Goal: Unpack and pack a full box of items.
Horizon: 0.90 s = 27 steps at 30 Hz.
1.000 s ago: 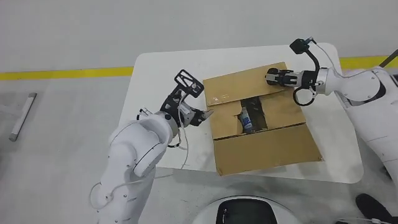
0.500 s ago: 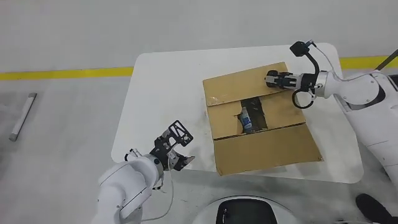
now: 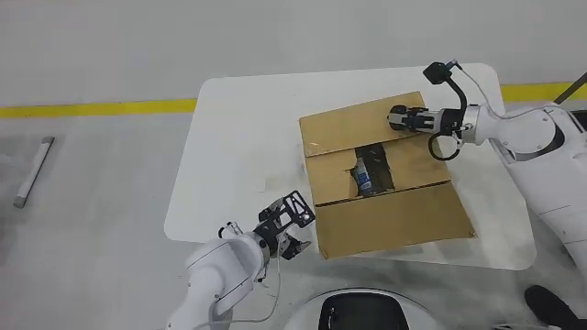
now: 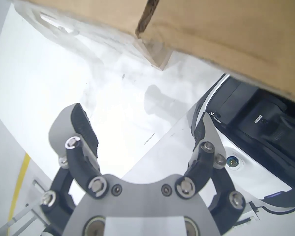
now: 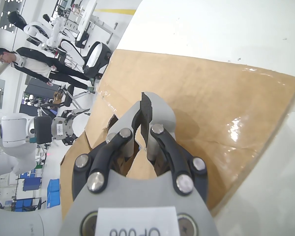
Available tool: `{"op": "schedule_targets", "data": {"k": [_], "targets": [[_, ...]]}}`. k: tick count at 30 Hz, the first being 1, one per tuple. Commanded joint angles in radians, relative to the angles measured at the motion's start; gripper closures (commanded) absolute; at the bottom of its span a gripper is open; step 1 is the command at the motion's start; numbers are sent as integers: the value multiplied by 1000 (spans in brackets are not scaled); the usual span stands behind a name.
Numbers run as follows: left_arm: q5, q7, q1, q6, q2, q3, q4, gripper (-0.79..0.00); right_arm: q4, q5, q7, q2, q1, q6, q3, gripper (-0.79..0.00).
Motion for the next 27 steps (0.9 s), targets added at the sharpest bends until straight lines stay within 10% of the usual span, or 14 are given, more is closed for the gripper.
{"op": "schedule_targets", "data": {"k": [1, 18, 27], "targets": [[-13, 14, -13, 12, 0, 3, -8, -785, 6, -1, 0, 2, -2, 0, 3, 0], [-163, 109, -110, 147, -4, -7, -13, -785, 0, 18, 5, 12, -4, 2, 21, 0], [-70, 133, -274, 293, -25, 92, 130, -785, 10, -24, -132, 30, 18, 42, 118, 0]]}}
